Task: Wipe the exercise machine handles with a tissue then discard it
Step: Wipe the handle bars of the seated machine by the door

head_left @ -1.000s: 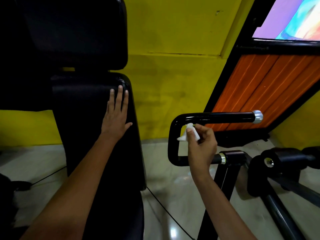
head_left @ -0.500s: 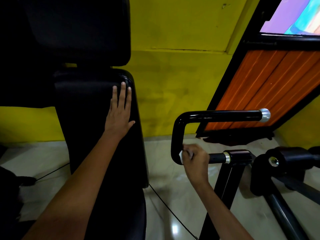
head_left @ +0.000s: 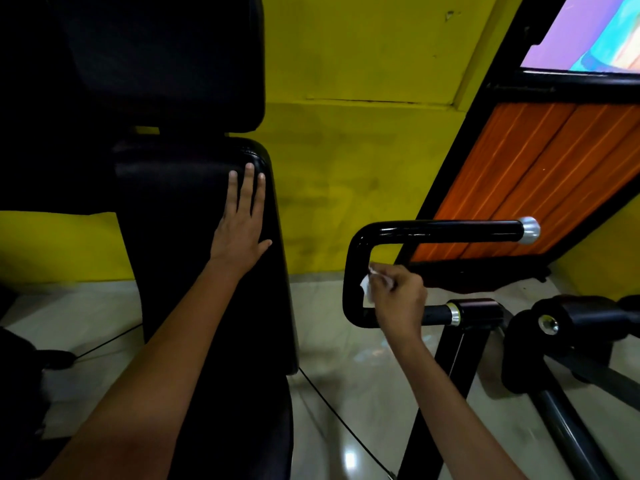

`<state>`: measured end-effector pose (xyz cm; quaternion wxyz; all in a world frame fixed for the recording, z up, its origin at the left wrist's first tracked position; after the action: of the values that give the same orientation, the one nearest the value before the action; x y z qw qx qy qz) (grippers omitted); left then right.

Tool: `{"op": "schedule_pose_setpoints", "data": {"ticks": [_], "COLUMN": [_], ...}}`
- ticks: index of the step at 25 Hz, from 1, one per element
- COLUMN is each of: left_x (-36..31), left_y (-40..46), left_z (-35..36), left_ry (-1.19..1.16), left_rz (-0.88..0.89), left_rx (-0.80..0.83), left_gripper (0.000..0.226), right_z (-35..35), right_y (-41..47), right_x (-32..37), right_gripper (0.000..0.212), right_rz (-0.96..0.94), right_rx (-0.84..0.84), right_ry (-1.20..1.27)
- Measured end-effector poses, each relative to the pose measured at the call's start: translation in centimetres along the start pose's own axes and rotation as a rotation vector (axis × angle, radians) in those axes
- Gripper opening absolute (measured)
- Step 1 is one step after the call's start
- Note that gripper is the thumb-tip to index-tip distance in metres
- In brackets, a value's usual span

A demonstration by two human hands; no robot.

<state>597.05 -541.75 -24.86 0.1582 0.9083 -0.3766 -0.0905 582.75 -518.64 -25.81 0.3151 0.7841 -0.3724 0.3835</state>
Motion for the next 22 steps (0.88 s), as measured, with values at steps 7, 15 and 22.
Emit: {"op": "schedule_pose_setpoints", "data": {"ticks": [7, 15, 22], "left_x": [0.0, 0.2, 0.1], "left_y": [-0.1, -0.1, 0.0], "left_z": [-0.3, -0.3, -0.2], "left_ry": [0.03, 0.033, 0.035], "left_rz": [0.018, 0.023, 0.022], "left_rx": [0.015, 0.028, 0.036], "left_gripper": [0.125, 0.125, 0.126], "right_z": [1.7, -2.8, 0.9], "right_y": [-1.7, -1.5, -1.1], "right_x": [-2.0, 2.1, 11.9], "right_gripper": [0.021, 0.015, 0.014], "right_rz": [-0.062, -0.22, -0.849], "right_rx": [0.159, -0.11, -0.207], "right_ry": [-0.268, -0.106, -0.794]}}
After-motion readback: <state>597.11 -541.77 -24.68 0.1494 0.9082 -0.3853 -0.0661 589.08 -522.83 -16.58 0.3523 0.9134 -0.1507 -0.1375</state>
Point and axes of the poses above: each hand's wrist, its own y-axis towards the middle knuckle, its own z-axis out of the palm, x = y × z, the point moved 8 cm from there along y, towards the middle knuckle, and after that the axes turned 5 degrees about -y, right-handed, at the moved point
